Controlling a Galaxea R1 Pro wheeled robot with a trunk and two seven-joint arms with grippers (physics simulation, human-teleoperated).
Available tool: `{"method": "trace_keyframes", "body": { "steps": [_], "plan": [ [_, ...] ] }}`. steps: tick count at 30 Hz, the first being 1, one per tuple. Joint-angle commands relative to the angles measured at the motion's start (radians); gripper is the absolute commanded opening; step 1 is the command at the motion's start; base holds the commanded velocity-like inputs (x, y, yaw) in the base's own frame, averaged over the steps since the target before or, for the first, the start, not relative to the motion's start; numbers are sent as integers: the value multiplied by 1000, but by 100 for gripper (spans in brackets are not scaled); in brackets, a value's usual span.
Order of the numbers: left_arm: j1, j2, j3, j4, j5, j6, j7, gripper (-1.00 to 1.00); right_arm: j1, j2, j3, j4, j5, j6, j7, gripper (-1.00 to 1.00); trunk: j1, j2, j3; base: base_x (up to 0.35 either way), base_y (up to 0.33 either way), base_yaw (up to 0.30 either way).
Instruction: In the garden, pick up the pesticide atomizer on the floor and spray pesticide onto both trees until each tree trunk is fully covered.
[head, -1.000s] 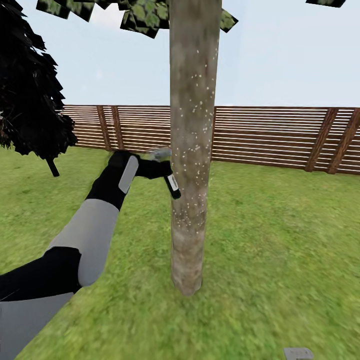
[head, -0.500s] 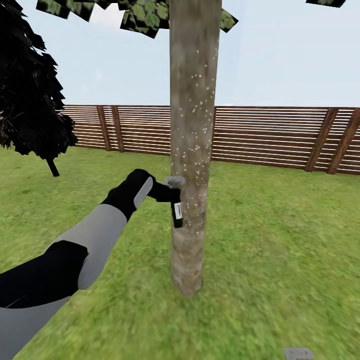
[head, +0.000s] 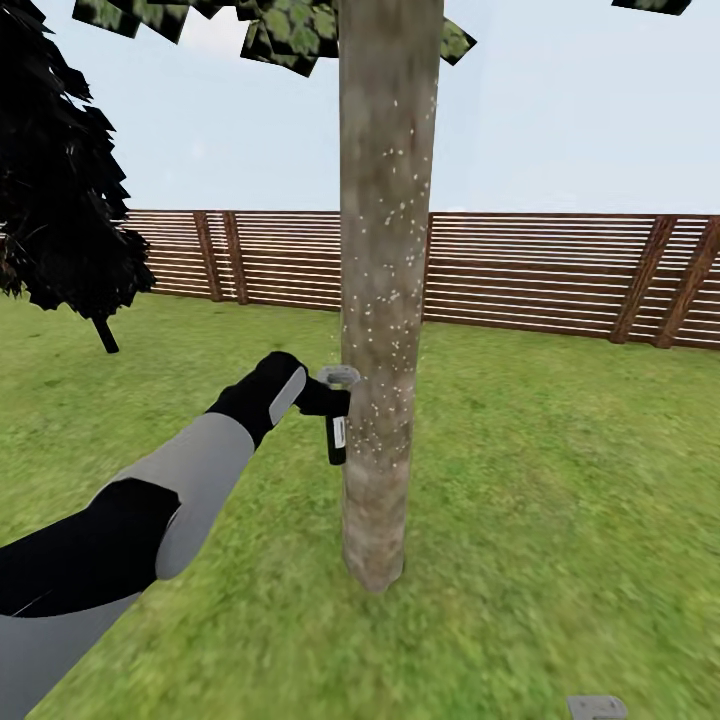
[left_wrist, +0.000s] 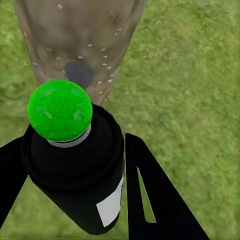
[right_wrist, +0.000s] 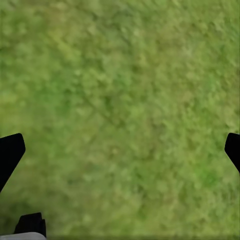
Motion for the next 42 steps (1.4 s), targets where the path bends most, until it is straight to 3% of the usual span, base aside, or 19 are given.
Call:
{"method": "trace_keyframes", "body": {
  "steps": [1, 4, 5, 8, 9, 10, 11, 15, 16, 17, 19, 27, 39, 42],
  "plan": [
    [0, 0, -1, -1, 1, 0, 1, -100, 0, 0, 0, 0, 0, 0, 0, 100, 0, 0, 0, 0, 0, 0],
    [0, 0, -4, -53, 1, 4, 3, -100, 0, -1, 0, 0, 0, 0, 0, 100, 0, 0, 0, 0, 0, 0],
    [-5, 0, -5, -138, 0, 34, 3, -100, 1, -1, 0, 0, 0, 0, 0, 100, 0, 0, 0, 0, 0, 0],
    [-97, 0, -4, -188, -1, 78, 2, -100, 5, -1, 0, 0, 0, 0, 0, 100, 0, 0, 0, 0, 0, 0],
    [-135, 0, -4, -172, 0, 81, 2, -100, 5, 0, 0, 0, 0, 0, 0, 100, 0, 0, 0, 0, 0, 0],
    [-242, 0, -3, -100, 1, 85, 2, -100, 6, 0, 0, 0, 0, 0, 0, 100, 0, 0, 0, 0, 0, 0],
    [-303, 0, -3, -59, 2, 87, 1, -100, 6, 0, 0, 0, 0, 0, 0, 100, 0, 0, 0, 0, 0, 0],
    [-427, 0, 5, 7, 4, 90, 1, -100, 6, 0, 0, 0, 0, 0, 0, 100, 0, 0, 0, 0, 0, 0],
    [-447, 0, 23, 11, 4, 90, 1, -100, 6, 0, 0, 0, 0, 0, 0, 100, 0, 0, 0, 0, 0, 0],
    [-475, 0, 64, 32, 4, 90, 0, -100, 6, 0, 0, 0, 0, 0, 0, 100, 0, 0, 0, 0, 0, 0],
    [-517, 0, 90, 65, 4, 90, 0, -100, 6, 0, 0, 0, 0, 0, 0, 100, 0, 0, 0, 0, 0, 0],
    [-663, 0, 105, 87, 4, 92, -1, -100, 8, 0, 0, 0, 0, 0, 0, 100, 0, 0, 0, 0, 0, 0],
    [-819, 1, 107, 76, 5, 92, -1, -100, 8, 0, 0, 0, 0, 0, 0, 100, 0, 0, 0, 0, 0, 0],
    [-851, 45, 107, 77, 4, 92, -1, -100, 8, -1, 0, 0, 0, 0, 0, 100, 0, 0, 0, 0, 0, 0]
  ]
}}
